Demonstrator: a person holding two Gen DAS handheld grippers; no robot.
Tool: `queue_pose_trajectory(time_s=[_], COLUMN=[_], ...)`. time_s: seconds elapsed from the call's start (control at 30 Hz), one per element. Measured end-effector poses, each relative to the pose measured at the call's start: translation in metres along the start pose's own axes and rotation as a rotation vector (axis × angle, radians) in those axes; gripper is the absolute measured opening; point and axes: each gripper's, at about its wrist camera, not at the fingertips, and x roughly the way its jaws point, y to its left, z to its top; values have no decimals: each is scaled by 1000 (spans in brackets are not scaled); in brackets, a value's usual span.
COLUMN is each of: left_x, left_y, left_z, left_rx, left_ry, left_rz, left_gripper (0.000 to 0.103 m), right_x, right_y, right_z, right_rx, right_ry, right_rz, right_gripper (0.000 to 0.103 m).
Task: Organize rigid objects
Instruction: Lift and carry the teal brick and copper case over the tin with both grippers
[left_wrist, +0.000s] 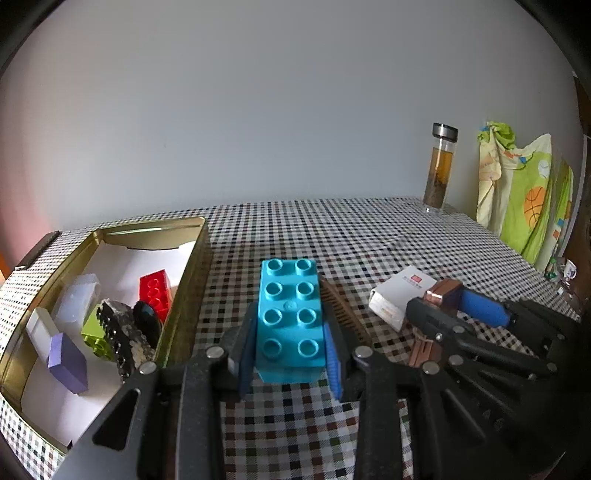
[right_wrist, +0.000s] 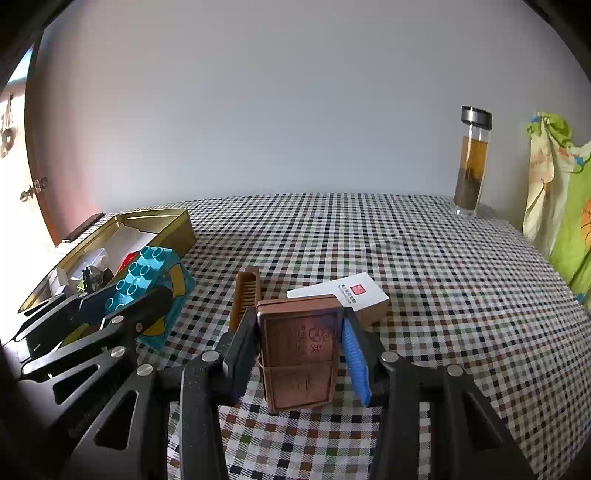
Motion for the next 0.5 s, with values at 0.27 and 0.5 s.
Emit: queue_pose_trajectory(time_s=[0.27, 0.5], left_x=[-12, -25], left_y=[-2, -4], left_z=[-1, -2], left_rx=[11, 25], left_ry=[-61, -127], left_rz=[24, 52], left_gripper=[31, 31], right_x=[-15, -24], right_y=[7, 1], right_z=[-2, 1], right_rx=[-40, -30], right_ry=[-95, -175], right_rz=[25, 39], right_gripper=[47, 47])
